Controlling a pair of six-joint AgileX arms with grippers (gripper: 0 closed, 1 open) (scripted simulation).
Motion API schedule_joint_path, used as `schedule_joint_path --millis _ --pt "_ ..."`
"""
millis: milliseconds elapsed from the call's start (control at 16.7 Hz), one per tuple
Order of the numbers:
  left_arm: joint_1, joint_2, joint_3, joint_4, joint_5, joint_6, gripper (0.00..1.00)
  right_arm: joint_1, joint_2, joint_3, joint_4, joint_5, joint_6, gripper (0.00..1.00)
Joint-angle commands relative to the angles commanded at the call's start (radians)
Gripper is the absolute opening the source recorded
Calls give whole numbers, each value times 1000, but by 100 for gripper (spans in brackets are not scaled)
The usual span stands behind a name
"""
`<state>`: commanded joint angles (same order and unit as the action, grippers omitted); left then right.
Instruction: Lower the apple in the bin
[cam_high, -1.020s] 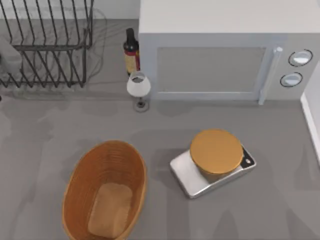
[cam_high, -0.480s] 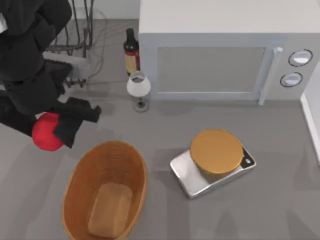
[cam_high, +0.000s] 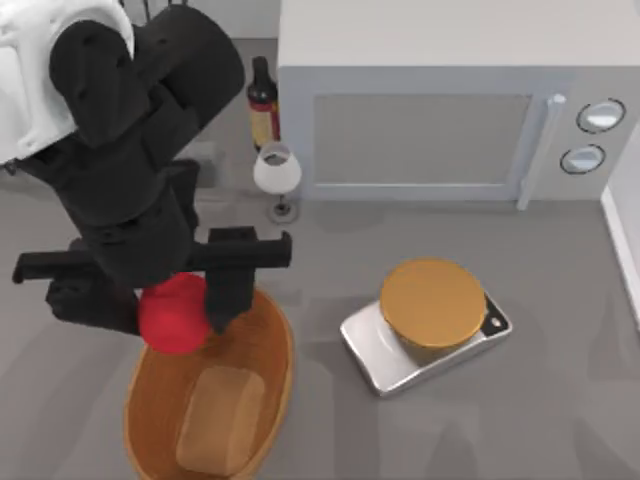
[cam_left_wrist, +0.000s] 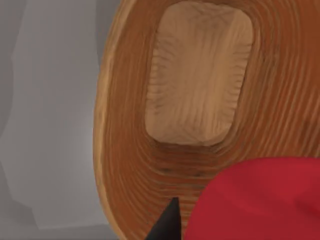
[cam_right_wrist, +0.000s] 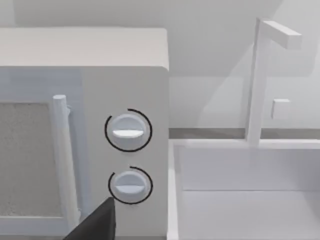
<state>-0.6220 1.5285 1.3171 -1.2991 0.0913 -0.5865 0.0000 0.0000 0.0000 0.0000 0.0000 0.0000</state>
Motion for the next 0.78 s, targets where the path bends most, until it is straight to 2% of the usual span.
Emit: schedule_joint_path --millis 480,780 --pt "-14 -5 -19 21 -1 -28 0 0 0 0 0 0 0 100" --pt "-27 19 -172 210 0 -37 0 0 0 0 0 0 0 100"
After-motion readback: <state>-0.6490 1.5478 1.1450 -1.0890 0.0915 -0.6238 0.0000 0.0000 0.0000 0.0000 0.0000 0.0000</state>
